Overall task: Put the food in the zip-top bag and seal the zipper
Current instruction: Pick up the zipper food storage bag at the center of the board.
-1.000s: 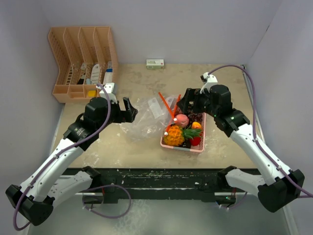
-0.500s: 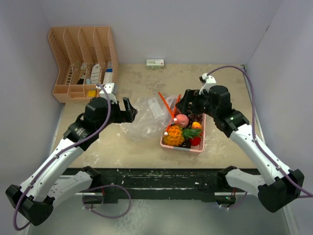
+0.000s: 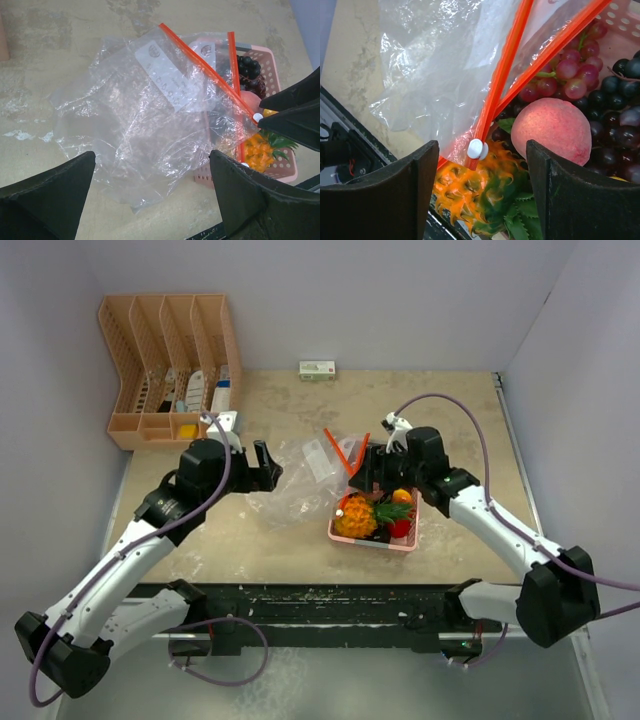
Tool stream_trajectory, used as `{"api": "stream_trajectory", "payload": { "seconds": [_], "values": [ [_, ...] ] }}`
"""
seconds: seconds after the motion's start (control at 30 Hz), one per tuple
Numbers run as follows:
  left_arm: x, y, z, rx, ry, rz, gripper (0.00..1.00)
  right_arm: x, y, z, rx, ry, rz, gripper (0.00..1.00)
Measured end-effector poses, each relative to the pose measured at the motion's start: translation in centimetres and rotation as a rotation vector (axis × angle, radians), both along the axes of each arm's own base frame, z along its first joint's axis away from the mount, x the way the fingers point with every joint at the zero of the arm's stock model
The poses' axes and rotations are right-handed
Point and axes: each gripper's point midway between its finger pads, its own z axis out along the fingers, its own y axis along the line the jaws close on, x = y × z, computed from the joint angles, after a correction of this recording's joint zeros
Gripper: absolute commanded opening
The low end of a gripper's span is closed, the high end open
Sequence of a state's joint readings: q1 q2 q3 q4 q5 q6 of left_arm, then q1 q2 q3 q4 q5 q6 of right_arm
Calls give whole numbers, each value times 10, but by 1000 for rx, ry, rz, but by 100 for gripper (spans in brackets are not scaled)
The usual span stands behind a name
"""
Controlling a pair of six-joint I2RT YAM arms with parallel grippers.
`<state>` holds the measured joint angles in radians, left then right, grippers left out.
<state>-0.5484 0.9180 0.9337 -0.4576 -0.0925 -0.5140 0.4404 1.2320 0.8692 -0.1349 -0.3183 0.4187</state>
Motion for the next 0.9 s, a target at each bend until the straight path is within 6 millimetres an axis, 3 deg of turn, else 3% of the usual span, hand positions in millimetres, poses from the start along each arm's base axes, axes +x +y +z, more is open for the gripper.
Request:
{"api": "stream_trajectory", "payload": {
  "seconds": [0.3,0.47,0.7,0.9],
  "values": [
    [4,-3,-18,23,45,-3,99,5,19,-4,68,-3,73,56],
    [5,-5,-28,32,64,-5,99,5,26,-9,91,14,97,40],
    [7,-6,-30,23,73,1,99,3,31,-11,114,29,120,0],
    [10,-9,-30,11,72,5,99,-3,33,-4,137,29,145,0]
  ]
}}
